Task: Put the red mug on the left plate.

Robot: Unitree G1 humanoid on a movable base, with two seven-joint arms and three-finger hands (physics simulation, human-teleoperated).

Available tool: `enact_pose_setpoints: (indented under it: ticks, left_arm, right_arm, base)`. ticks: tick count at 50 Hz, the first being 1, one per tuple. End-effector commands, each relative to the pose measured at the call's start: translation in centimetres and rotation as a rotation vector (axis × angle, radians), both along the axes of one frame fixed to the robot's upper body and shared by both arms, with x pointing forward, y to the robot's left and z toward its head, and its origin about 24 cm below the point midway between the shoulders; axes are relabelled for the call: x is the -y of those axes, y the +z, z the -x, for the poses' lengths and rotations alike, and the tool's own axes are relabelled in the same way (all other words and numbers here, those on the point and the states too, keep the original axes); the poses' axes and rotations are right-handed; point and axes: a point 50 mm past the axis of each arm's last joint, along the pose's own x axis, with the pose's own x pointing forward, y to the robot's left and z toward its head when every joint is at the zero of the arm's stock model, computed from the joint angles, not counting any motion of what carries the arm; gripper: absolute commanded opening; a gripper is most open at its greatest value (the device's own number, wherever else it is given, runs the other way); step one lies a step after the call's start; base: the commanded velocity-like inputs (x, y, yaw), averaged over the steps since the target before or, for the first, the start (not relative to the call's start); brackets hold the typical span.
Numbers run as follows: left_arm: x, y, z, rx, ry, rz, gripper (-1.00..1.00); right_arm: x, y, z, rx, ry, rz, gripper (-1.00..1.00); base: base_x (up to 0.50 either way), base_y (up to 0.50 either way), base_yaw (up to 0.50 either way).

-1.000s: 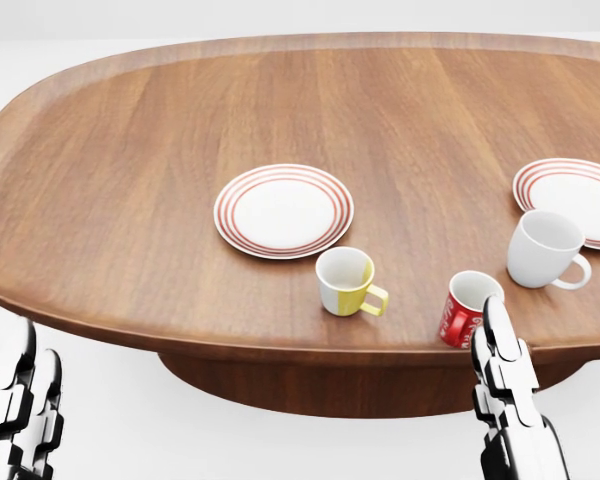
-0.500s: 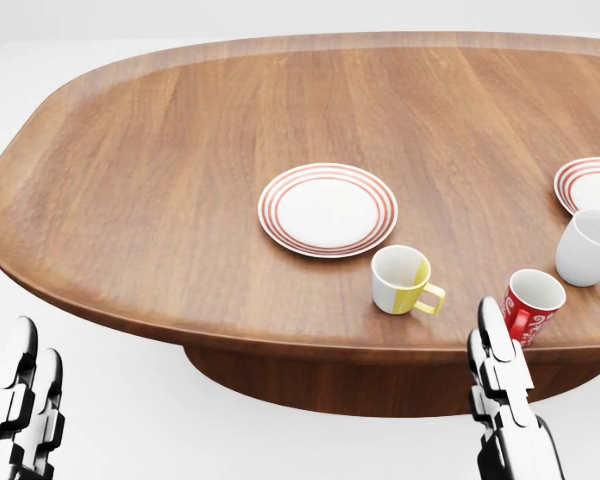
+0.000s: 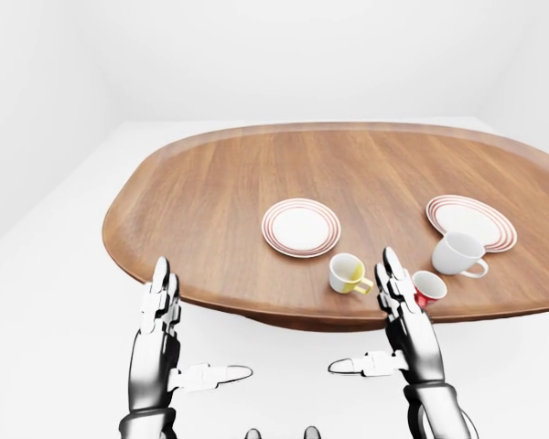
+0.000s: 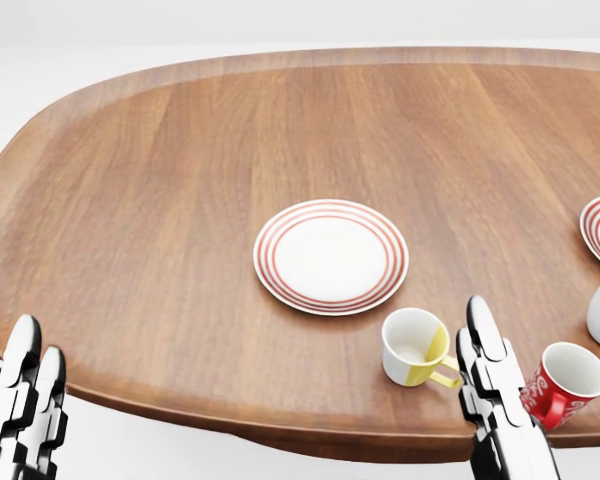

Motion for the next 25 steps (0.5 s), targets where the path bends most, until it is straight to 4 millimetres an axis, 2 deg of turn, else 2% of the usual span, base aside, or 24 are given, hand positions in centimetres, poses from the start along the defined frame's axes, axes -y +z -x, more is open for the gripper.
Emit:
enact_pose_setpoints:
  ticks: [1, 5, 18, 25]
  left_arm:
    - [0.04, 0.06, -0.02, 0.003, -0.002, -0.001, 1.0]
    - [0.14, 0.01, -0.02, 0.0, -0.004, -0.003, 1.0]
    - [0.14, 0.0, 0.02, -0.001, -0.005, -0.004, 1.0]
    - [0.12, -0.02, 0.03, -0.002, -0.004, -0.003, 1.0]
  right_arm:
    - [-0.08, 0.12, -0.1, 0.007, 0.012, -0.008, 1.0]
    - [-0.17, 0.06, -0.24, 0.009, -0.019, 0.034, 1.0]
    - [-0.11, 0.04, -0.27, 0.01, -0.03, 0.04, 1.0]
    - [-0.26, -0.11, -0.04, -0.007, 0.043, -0.022, 1.0]
  base:
    - [0.5, 0.0, 0.0]
    - [0.5, 0.13, 0.0]
    - [0.5, 0.36, 0.0]
    - [0.5, 0.21, 0.0]
